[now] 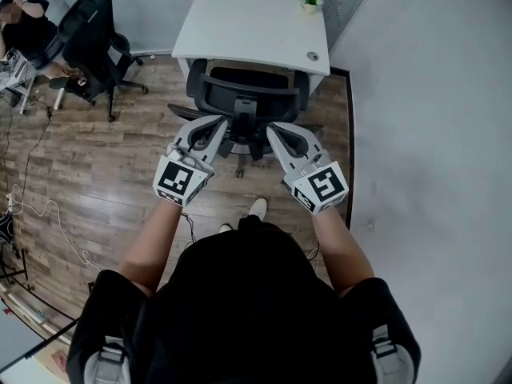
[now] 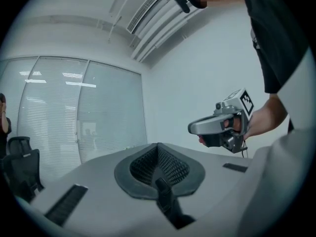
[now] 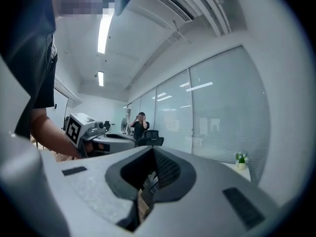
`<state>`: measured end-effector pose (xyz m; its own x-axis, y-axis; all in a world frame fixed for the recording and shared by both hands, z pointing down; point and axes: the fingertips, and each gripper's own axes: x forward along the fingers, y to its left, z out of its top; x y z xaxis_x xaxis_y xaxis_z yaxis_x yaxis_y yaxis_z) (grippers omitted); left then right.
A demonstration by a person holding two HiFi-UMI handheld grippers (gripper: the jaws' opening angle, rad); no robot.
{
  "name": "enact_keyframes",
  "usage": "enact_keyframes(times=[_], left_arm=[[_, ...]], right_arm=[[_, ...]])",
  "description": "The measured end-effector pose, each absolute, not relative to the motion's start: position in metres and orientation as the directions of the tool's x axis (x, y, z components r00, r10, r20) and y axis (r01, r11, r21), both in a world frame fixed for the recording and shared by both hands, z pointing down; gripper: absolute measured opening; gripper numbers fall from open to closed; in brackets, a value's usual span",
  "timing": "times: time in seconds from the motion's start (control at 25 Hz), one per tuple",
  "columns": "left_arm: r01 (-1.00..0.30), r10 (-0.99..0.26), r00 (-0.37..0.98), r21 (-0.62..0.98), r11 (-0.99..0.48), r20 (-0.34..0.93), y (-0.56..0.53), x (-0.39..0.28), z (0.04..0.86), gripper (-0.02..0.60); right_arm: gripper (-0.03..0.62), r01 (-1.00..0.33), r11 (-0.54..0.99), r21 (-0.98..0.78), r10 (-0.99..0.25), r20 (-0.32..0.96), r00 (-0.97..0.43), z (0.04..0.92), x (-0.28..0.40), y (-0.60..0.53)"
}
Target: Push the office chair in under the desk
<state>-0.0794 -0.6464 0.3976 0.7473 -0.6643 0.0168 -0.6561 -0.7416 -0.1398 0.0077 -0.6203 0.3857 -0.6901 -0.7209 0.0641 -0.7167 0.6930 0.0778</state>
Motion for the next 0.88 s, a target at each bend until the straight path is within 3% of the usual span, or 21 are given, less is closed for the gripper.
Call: enact_keyframes(times=[0.88], left_arm=[[-0.651,-0.660,0.752,-0.142,-0.746,0.016,-0.6454,-0.0782,0.3917,-0.006]], right_arm=[[0.002,-0.720,0.687,0.092,-0.726,0.053,-0.686,0.3781,0.0072,-0.6184]])
